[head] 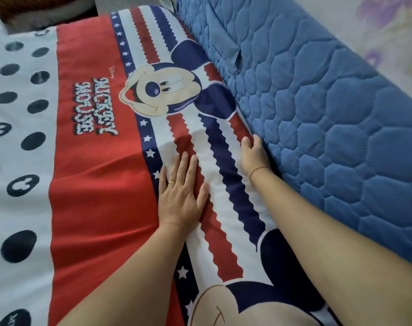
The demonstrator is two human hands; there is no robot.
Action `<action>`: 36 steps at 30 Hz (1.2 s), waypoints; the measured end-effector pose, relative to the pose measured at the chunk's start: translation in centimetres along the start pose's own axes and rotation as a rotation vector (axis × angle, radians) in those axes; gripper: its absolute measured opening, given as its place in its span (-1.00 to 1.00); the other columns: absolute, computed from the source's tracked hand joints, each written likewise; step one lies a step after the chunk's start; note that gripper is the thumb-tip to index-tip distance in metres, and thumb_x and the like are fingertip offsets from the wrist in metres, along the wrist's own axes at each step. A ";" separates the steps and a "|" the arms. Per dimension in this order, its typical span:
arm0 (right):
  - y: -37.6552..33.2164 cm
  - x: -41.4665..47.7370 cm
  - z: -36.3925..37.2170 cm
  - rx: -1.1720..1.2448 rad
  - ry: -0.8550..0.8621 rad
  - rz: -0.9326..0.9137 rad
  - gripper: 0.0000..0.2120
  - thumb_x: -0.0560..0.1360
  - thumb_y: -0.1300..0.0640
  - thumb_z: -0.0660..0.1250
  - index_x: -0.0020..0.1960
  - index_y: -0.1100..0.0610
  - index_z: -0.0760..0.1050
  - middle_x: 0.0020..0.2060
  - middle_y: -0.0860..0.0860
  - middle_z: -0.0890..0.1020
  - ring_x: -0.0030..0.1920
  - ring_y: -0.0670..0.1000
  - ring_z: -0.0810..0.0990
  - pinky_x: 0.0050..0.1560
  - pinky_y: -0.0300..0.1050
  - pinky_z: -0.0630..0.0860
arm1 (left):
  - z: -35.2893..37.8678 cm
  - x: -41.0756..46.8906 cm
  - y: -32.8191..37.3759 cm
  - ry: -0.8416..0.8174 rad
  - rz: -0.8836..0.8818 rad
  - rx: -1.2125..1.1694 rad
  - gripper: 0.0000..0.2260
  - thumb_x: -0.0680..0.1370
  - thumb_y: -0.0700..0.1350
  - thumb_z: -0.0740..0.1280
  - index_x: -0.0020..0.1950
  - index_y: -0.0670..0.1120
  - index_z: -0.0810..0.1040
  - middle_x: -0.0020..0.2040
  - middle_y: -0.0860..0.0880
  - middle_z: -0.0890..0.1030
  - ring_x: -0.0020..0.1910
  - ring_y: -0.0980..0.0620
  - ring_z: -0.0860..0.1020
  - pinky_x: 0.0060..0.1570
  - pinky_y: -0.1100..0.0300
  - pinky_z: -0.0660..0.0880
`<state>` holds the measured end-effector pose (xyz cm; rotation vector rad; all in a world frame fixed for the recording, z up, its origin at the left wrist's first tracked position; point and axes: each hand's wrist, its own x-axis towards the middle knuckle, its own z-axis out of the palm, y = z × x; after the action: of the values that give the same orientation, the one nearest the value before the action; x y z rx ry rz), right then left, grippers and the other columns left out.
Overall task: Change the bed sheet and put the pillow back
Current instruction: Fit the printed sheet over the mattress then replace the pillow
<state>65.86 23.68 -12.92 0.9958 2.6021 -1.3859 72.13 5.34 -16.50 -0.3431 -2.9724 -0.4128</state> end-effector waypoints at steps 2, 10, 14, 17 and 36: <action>-0.8 -0.5 0.6 -0.134 0.053 -0.178 -0.46 0.63 -0.11 0.06 0.52 0.12 0.20 0.47 0.16 0.29 0.44 0.16 0.27 0.44 0.00 0.19 | 0.1 0.0 -0.1 -0.002 0.000 -0.003 -0.43 0.61 0.18 -0.06 0.58 -0.02 0.09 0.59 0.00 0.09 0.57 0.03 0.00 0.52 -0.05 -0.10; -0.9 3.8 2.0 -0.202 -0.248 -0.122 -0.25 0.50 -0.43 -0.11 0.55 -0.03 0.13 0.51 0.04 0.23 0.49 0.15 0.22 0.49 0.10 0.14 | 0.2 0.2 -0.3 -0.004 0.011 -0.003 -0.44 0.60 0.16 -0.04 0.57 -0.03 0.16 0.57 -0.03 0.15 0.57 0.00 0.05 0.51 -0.08 -0.03; -0.5 2.3 1.1 -0.210 -0.189 0.006 -0.36 0.59 -0.30 -0.08 0.55 0.03 0.13 0.50 0.10 0.25 0.47 0.17 0.24 0.47 0.07 0.16 | 0.2 0.2 -0.4 -0.012 0.007 -0.006 -0.44 0.60 0.16 -0.04 0.58 -0.02 0.14 0.58 -0.02 0.13 0.57 0.01 0.04 0.50 -0.09 -0.03; 0.8 -5.6 -0.4 -0.434 -0.031 -0.120 -0.34 0.59 -0.27 -0.08 0.57 0.05 0.03 0.55 0.08 0.10 0.53 0.10 0.09 0.50 0.05 0.01 | 0.2 0.3 -0.5 -0.017 0.003 -0.002 -0.43 0.60 0.16 -0.05 0.58 -0.02 0.15 0.58 -0.02 0.14 0.57 0.01 0.05 0.51 -0.07 -0.05; 15.7 -26.1 -4.7 -0.741 0.021 -0.337 -0.34 0.54 -0.33 -0.09 0.55 -0.06 0.10 0.54 0.06 0.18 0.51 0.20 0.16 0.45 0.31 0.06 | -4.1 -13.8 2.9 -0.261 -0.149 0.053 -0.33 0.56 0.32 -0.29 0.60 0.01 -0.15 0.60 0.03 -0.14 0.56 0.08 -0.24 0.50 0.01 -0.33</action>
<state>96.50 19.89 -13.52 0.4757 2.9911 -0.3252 86.55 4.07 -13.96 -0.1831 -3.2706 -0.3260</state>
